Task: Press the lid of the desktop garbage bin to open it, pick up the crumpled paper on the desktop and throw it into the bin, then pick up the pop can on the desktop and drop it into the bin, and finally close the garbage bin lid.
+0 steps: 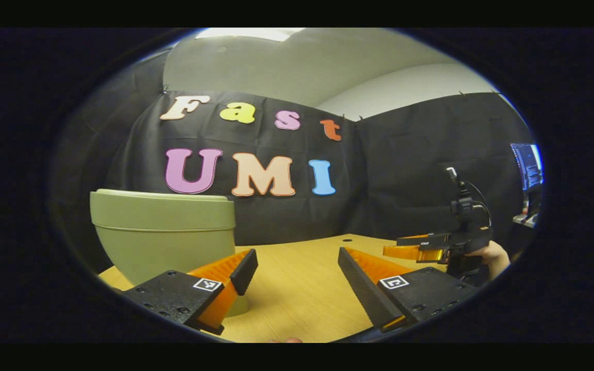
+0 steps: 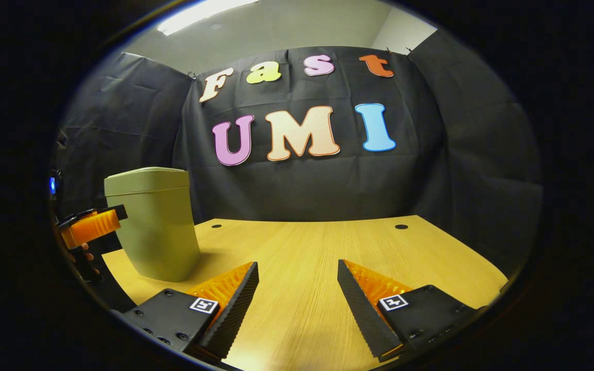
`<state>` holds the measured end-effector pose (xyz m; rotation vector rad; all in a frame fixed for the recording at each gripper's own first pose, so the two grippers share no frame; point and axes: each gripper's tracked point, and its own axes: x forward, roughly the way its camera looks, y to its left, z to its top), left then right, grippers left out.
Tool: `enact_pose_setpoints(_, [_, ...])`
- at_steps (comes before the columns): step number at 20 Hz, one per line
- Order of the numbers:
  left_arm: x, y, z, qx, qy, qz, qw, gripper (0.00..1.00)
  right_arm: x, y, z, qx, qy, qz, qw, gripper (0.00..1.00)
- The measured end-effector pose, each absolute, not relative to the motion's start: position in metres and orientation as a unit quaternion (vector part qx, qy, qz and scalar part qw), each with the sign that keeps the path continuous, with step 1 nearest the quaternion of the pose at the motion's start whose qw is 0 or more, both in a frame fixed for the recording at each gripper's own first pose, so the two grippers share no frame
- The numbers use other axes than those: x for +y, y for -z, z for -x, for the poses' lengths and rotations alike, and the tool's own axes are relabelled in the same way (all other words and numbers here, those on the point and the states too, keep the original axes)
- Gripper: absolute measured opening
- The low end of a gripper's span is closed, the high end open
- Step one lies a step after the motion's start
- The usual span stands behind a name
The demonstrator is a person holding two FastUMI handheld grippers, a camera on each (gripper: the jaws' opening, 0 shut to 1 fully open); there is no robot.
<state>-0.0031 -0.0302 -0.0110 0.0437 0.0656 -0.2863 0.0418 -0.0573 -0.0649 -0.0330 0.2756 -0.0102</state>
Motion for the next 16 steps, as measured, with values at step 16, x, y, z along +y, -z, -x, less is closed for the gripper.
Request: enact_pose_setpoints(16, [-0.025, 0.040, -0.003, 0.065, 0.140, -0.012, 0.988, 0.95, -0.044, 0.077, -0.046, 0.149, -0.006, 0.048, 0.988, 0.97])
